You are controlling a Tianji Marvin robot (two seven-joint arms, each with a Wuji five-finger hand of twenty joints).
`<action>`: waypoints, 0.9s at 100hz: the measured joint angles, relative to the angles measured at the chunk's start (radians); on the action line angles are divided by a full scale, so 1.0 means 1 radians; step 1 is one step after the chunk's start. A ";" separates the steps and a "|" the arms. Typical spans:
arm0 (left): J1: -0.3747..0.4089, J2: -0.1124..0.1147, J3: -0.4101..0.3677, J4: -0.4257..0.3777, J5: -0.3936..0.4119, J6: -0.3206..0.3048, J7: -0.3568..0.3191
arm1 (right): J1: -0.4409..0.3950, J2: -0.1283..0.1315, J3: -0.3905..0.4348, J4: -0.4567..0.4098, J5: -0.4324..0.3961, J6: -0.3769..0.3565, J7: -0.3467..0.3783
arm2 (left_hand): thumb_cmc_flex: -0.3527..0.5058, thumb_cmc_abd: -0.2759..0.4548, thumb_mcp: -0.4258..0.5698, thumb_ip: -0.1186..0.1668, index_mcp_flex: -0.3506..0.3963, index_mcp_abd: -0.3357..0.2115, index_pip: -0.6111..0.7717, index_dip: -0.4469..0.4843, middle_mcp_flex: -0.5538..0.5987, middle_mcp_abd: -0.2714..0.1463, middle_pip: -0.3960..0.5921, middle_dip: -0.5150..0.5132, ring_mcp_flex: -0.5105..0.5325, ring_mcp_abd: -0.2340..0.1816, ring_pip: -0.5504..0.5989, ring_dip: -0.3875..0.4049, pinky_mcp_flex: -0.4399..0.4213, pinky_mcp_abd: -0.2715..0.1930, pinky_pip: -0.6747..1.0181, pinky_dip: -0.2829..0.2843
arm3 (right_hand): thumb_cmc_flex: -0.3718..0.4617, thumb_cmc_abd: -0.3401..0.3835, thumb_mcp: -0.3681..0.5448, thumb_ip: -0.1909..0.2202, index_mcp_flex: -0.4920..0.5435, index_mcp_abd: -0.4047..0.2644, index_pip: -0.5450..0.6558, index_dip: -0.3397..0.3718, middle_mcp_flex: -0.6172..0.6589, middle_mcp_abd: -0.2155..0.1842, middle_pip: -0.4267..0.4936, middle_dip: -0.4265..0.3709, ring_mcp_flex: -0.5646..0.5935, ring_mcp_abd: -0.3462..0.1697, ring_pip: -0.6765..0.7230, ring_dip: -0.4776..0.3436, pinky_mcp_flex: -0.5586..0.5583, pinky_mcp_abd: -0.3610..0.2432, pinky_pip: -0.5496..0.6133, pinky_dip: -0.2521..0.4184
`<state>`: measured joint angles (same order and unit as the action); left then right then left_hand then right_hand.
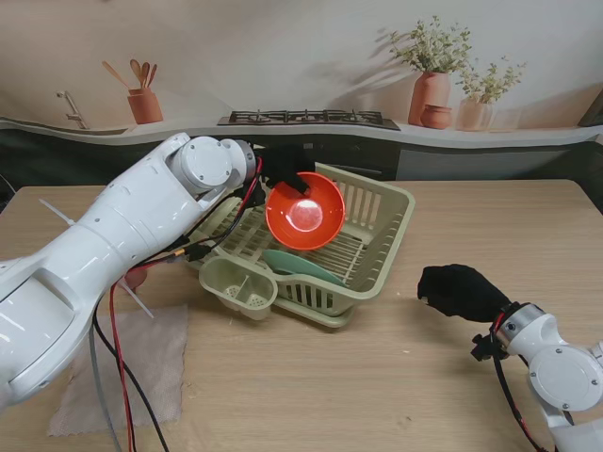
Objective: Clear dishes and wipe the table
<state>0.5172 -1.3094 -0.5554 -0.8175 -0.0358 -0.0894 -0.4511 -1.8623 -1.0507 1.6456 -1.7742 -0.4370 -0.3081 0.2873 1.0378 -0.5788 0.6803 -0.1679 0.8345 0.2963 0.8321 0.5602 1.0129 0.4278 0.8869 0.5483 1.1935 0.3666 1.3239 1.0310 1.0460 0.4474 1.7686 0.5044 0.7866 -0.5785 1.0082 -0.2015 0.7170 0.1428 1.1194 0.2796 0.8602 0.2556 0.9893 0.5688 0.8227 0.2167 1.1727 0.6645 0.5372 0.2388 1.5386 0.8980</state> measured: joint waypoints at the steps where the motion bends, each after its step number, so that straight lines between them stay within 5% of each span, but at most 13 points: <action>1: 0.000 -0.001 0.001 0.001 0.000 0.000 0.000 | 0.000 0.000 0.000 0.000 0.000 0.000 0.000 | 0.000 0.000 0.000 0.000 0.000 0.000 0.000 0.000 0.000 0.000 0.000 0.000 0.000 0.000 0.000 0.000 0.000 0.000 0.000 0.000 | 0.000 0.000 0.000 0.000 0.000 0.000 0.000 0.000 0.000 0.000 0.000 0.000 0.000 0.001 0.000 0.000 0.000 0.003 0.000 0.000; 90: -0.015 -0.066 0.060 0.126 0.012 -0.016 0.005 | -0.003 0.001 -0.007 0.003 0.003 0.005 0.006 | 0.001 0.000 0.000 0.000 0.000 0.000 0.000 0.000 -0.008 0.000 0.000 0.000 -0.001 0.000 0.000 0.000 0.000 0.000 0.000 0.000 | 0.000 -0.006 0.002 0.000 0.011 0.000 -0.011 0.000 0.012 0.002 -0.001 0.000 0.001 0.008 0.000 0.000 0.001 0.007 0.000 0.009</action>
<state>0.5018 -1.3755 -0.4952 -0.6910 -0.0242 -0.1052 -0.4462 -1.8653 -1.0500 1.6389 -1.7708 -0.4340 -0.3031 0.2935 1.0386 -0.5788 0.6800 -0.1679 0.8344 0.2963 0.8321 0.5607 1.0050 0.4278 0.8871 0.5483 1.1924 0.3666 1.3240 1.0310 1.0460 0.4474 1.7688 0.5043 0.7868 -0.5848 1.0099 -0.2015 0.7278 0.1432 1.1083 0.2796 0.8717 0.2576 0.9887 0.5689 0.8237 0.2243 1.1727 0.6646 0.5379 0.2460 1.5386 0.9068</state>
